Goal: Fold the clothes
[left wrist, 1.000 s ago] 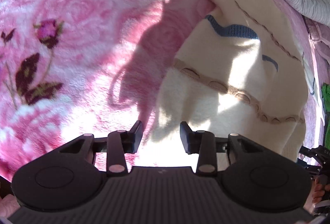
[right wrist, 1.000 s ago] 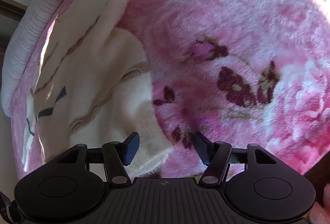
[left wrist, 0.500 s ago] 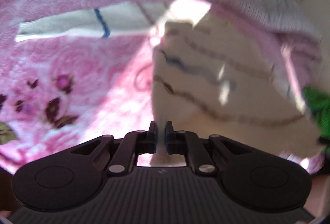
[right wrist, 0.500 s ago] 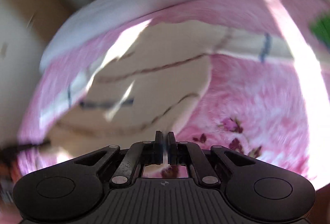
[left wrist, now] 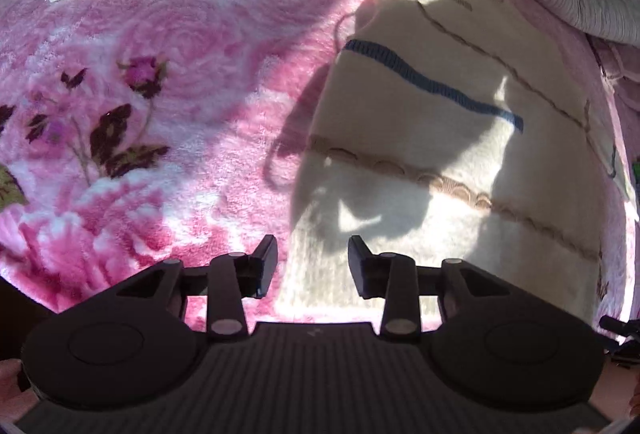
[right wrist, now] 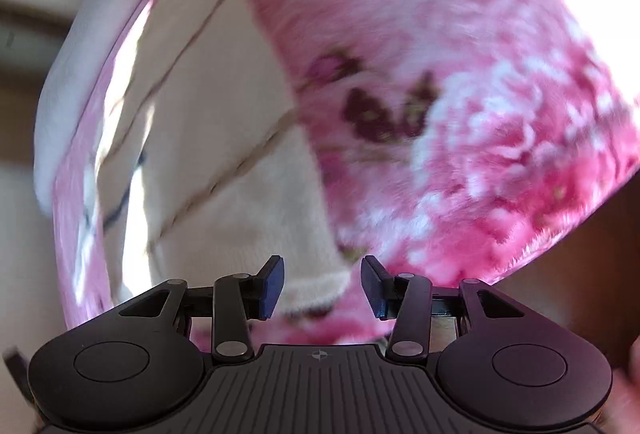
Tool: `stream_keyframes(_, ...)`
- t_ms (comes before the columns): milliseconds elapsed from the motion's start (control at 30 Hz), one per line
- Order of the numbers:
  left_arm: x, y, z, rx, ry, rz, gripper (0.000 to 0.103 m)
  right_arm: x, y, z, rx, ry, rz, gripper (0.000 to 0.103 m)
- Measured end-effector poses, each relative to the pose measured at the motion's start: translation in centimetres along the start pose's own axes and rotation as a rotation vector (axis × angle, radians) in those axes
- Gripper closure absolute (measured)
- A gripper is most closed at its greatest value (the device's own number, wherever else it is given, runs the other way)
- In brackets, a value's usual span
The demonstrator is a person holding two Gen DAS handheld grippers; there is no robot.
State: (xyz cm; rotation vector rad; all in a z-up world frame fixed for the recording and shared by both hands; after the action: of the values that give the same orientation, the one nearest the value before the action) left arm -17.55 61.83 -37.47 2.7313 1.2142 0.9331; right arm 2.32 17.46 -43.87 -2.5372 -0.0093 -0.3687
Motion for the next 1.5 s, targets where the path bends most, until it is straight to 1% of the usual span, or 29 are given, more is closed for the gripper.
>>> stream_keyframes(33,0.1,0.0,0.6,-0.004,0.003,-0.015,0.067,0.4,0.4,0.4,0.005,0.012,0.025,0.056)
stream_keyframes(100,-0.1,-0.2,1.9,0.012,-0.010,-0.030,0.068,0.2,0.4,1.4,0.006,0.022,0.034,0.057)
stream_keyframes(133,-0.4,-0.3,2.7,0.015,-0.018,-0.026,0.070,0.0,0.0,1.9,0.006,0.024,-0.006,0.057)
stream_keyframes(167,-0.4,0.0,3.0,0.006,-0.017,-0.008,0.075,-0.2,-0.5,2.3,0.006,0.026,-0.047,0.057)
stream_keyframes(200,-0.5,0.3,3.2,-0.006,-0.013,0.014,0.098,-0.4,-0.9,2.7,0.004,0.028,-0.099,0.064)
stream_keyframes(233,-0.5,0.7,3.3,-0.018,-0.009,0.035,0.098,-0.6,-1.5,2.9,0.001,0.033,-0.179,0.098)
stream_keyframes(267,-0.3,0.9,3.0,-0.026,0.002,0.053,0.098,-0.6,-2.2,2.7,0.006,0.043,-0.243,0.097)
stream_keyframes(333,0.1,1.4,1.4,-0.068,0.044,0.095,0.098,-0.5,-3.6,2.0,0.013,0.066,-0.364,0.098)
stream_keyframes(367,0.0,1.5,0.6,-0.079,0.050,0.119,0.098,-0.2,-3.9,1.1,0.007,0.082,-0.396,0.098)
stream_keyframes(433,-1.4,1.3,0.2,-0.069,0.019,0.194,0.098,0.0,-3.3,-0.2,-0.030,0.096,-0.444,0.099)
stream_keyframes(467,-2.4,1.2,0.5,-0.058,-0.008,0.234,0.097,-0.1,-2.4,-0.4,-0.058,0.081,-0.450,0.099)
stream_keyframes(533,-3.8,1.5,1.2,-0.024,-0.028,0.301,0.096,-0.8,-0.4,0.1,-0.119,0.036,-0.465,0.099)
stream_keyframes(600,-3.8,2.4,0.9,0.003,-0.003,0.362,0.092,-1.0,-0.1,0.1,-0.153,0.016,-0.525,0.098)
stream_keyframes(633,-3.6,2.9,0.5,0.016,0.011,0.390,0.089,-1.1,0.0,0.1,-0.171,0.006,-0.554,0.095)
stream_keyframes(667,-3.4,3.2,-0.1,0.017,0.029,0.405,0.085,-1.1,0.2,0.0,-0.188,-0.004,-0.584,0.087)
stream_keyframes(700,-3.2,3.5,-0.7,0.015,0.048,0.417,0.085,-1.1,0.2,-0.1,-0.205,-0.006,-0.614,0.083)
stream_keyframes(733,-3.0,3.8,-1.4,0.013,0.068,0.429,0.085,-0.7,-0.2,-0.5,-0.218,0.018,-0.644,0.077)
stream_keyframes(767,-2.8,4.1,-2.1,0.011,0.088,0.441,0.085,-0.3,-0.7,-1.1,-0.225,0.051,-0.667,0.075)
stream_keyframes(833,-2.1,4.9,-2.3,-0.006,0.112,0.416,0.085,0.5,-1.8,-1.3,-0.218,0.120,-0.710,0.074)
stream_keyframes(900,-1.6,5.9,-1.2,-0.023,0.120,0.393,0.085,1.1,-3.1,-0.9,-0.200,0.177,-0.761,0.074)
stream_keyframes(1000,-1.6,7.3,0.7,-0.031,0.109,0.392,0.084,1.0,-4.8,1.5,-0.160,0.182,-0.861,0.074)
stream_keyframes(1067,-1.4,7.2,0.8,-0.025,0.093,0.387,0.084,-0.2,-4.7,2.8,-0.148,0.142,-0.922,0.074)
stream_keyframes(1167,-1.2,7.0,1.0,-0.016,0.069,0.379,0.084,-2.4,-2.7,4.1,-0.208,0.029,-0.985,0.074)
stream_keyframes(1200,-1.1,7.0,1.0,-0.013,0.061,0.376,0.084,-2.6,-2.5,3.6,-0.201,0.030,-0.999,0.074)
stream_keyframes(1267,-0.9,6.9,1.2,-0.008,0.046,0.370,0.084,-2.4,-1.6,3.1,-0.221,-0.026,-0.984,0.074)
stream_keyframes(1333,-0.8,6.8,1.3,-0.002,0.030,0.365,0.084,-1.2,-1.3,2.8,-0.245,-0.036,-0.937,0.073)
stream_keyframes(1400,-0.6,6.7,1.4,0.004,0.014,0.359,0.084,0.9,-2.4,2.8,-0.251,0.014,-0.933,0.073)
stream_keyframes(1467,2.2,6.6,2.5,-0.003,0.052,0.328,0.084,3.0,-4.0,3.7,-0.241,0.059,-0.931,0.073)
stream_keyframes(1500,3.7,6.2,3.2,-0.005,0.070,0.297,0.080,4.1,-5.0,4.3,-0.231,0.079,-0.926,0.073)
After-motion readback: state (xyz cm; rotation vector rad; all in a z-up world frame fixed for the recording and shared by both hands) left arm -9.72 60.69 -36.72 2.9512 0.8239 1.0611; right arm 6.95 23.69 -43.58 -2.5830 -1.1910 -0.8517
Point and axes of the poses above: each gripper's, at about its wrist camera, not at the fingertips, and z roughly the way its jaws point, y to its right, x to its top, the point moved 9 cm from there along z, roughly the way its jaws point, and after that the axes turned 14 degrees about y, right-handed, at the moved point
